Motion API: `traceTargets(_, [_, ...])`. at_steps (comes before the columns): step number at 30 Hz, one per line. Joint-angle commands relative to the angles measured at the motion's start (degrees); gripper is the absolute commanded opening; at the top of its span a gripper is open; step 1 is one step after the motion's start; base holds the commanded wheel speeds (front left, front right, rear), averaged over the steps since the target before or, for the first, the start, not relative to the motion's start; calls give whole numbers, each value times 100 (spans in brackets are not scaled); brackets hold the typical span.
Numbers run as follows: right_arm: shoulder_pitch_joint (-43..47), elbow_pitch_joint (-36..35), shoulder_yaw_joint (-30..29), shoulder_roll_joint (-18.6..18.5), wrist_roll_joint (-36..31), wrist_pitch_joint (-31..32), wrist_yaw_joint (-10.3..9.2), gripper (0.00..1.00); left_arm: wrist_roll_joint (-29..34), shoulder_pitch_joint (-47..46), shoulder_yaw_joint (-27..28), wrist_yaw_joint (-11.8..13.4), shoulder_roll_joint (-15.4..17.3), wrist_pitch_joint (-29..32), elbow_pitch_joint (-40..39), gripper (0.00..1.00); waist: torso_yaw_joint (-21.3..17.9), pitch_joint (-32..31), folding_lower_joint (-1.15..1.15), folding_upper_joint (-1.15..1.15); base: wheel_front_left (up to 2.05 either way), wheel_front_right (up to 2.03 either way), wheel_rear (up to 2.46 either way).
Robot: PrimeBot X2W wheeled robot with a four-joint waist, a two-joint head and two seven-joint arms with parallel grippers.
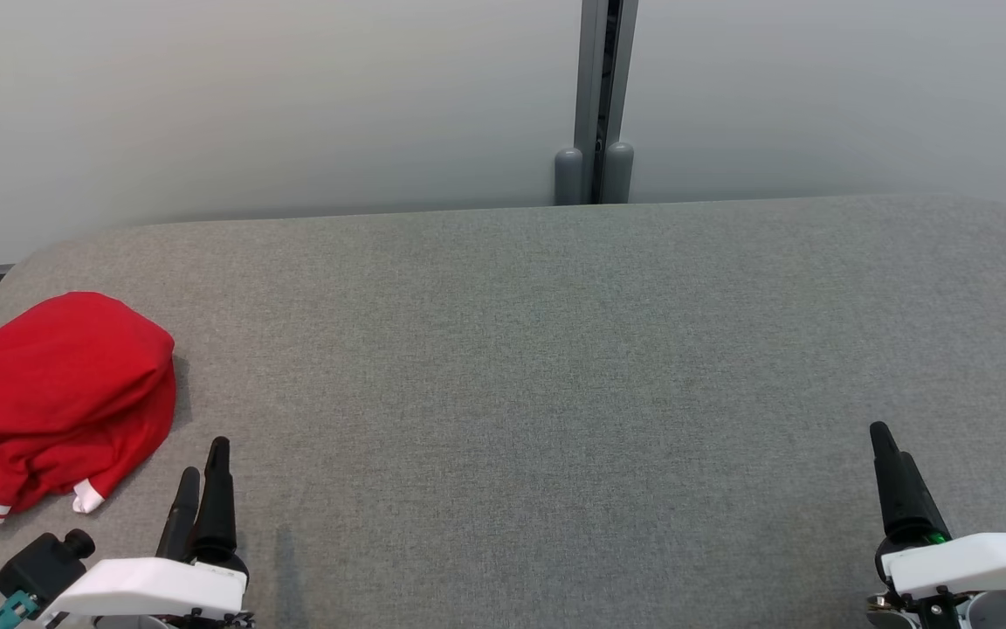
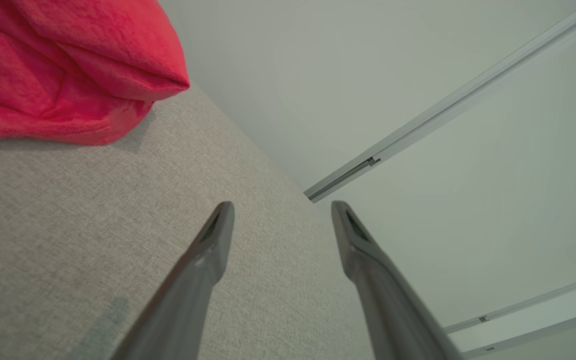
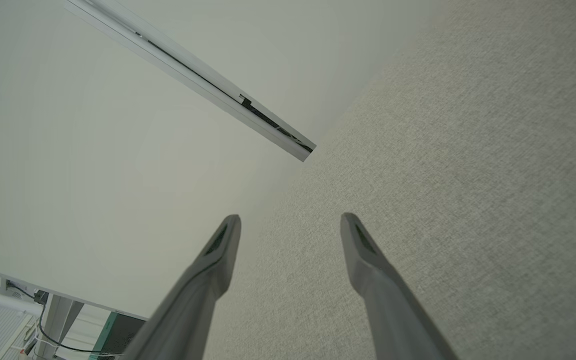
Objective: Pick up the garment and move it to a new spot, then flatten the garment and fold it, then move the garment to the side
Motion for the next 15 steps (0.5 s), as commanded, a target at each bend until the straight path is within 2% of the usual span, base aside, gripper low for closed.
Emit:
traceTargets(1, [-145,-62,4,-54,-216,-63,5,100,226,-198,-10,-24,41,-44,-71,100,0,3,0,0,0,0,0])
traceTargets(15, [-118,-9,94,-46,-1524,-327,7,100,1498,-166,-30,55,53,-306,-99,100,-4,15,0,0,0,0,0])
